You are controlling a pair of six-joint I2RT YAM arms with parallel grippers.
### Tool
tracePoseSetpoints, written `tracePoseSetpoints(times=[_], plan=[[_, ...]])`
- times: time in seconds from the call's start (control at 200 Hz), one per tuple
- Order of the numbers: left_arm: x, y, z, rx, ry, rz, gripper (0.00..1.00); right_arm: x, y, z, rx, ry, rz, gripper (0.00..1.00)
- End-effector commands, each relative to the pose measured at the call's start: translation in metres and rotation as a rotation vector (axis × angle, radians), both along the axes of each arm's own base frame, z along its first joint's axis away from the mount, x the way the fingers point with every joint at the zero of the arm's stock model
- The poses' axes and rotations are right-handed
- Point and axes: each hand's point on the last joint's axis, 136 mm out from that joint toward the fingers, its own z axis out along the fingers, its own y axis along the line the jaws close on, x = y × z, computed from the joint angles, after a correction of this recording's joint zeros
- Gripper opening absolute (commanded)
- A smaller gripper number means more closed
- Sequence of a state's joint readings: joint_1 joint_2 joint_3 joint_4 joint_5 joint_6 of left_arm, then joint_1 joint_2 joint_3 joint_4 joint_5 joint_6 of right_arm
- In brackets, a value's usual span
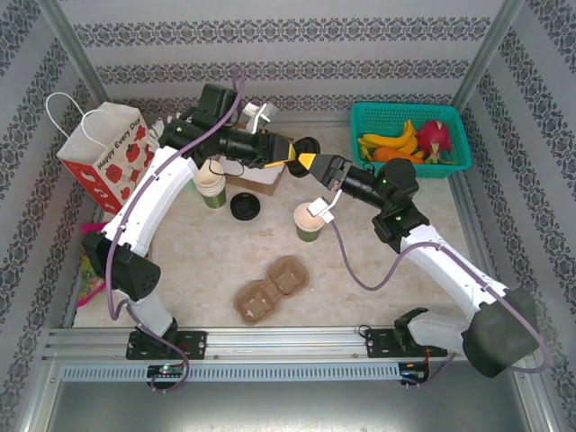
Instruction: Pack the takeout coffee
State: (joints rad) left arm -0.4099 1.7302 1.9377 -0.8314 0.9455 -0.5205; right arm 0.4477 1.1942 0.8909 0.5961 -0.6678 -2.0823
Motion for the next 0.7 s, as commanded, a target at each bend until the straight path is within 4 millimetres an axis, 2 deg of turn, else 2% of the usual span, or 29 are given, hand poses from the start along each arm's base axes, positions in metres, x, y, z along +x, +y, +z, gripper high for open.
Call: tracePoseSetpoints(times=[0.0, 0.13, 0.34, 0.43, 0.51, 0.58, 0.639, 0.659, 0.674, 0.694], plan=[[-0.010, -0.006, 0.004, -0.029, 0.031, -0.048, 0.30, 0.000, 0.005, 0.006, -0.054, -0.150, -0.021, 0.00], [-0.008, -0.011, 0.001, -0.044, 0.049, -0.055, 0.27, 0.000, 0.007, 0.005, -0.057, -0.151, -0.020, 0.00], [-0.009, -0.013, 0.006, -0.065, 0.040, -0.072, 0.00, 0.006, 0.010, 0.001, -0.059, -0.131, -0.042, 0.00], [-0.008, -0.012, 0.007, -0.054, 0.022, -0.066, 0.00, 0.009, 0.012, -0.005, -0.068, -0.071, -0.061, 0.00], [-0.002, -0.007, 0.006, -0.014, -0.014, -0.032, 0.00, 0.013, 0.011, -0.012, -0.058, 0.013, -0.080, 0.24], [0.006, 0.000, 0.003, 0.024, -0.041, 0.014, 0.00, 0.022, 0.008, -0.019, -0.034, 0.098, -0.120, 0.60], [0.015, 0.007, -0.002, 0.054, -0.053, 0.055, 0.00, 0.029, 0.006, -0.027, -0.015, 0.164, -0.158, 0.75], [0.018, 0.009, -0.003, 0.066, -0.058, 0.071, 0.00, 0.030, 0.006, -0.029, -0.008, 0.181, -0.167, 0.78], [0.020, 0.012, -0.004, 0.077, -0.064, 0.084, 0.00, 0.032, 0.005, -0.030, 0.009, 0.209, -0.176, 0.88], [0.022, 0.014, -0.006, 0.095, -0.074, 0.096, 0.00, 0.035, 0.005, -0.031, 0.030, 0.240, -0.188, 0.95]])
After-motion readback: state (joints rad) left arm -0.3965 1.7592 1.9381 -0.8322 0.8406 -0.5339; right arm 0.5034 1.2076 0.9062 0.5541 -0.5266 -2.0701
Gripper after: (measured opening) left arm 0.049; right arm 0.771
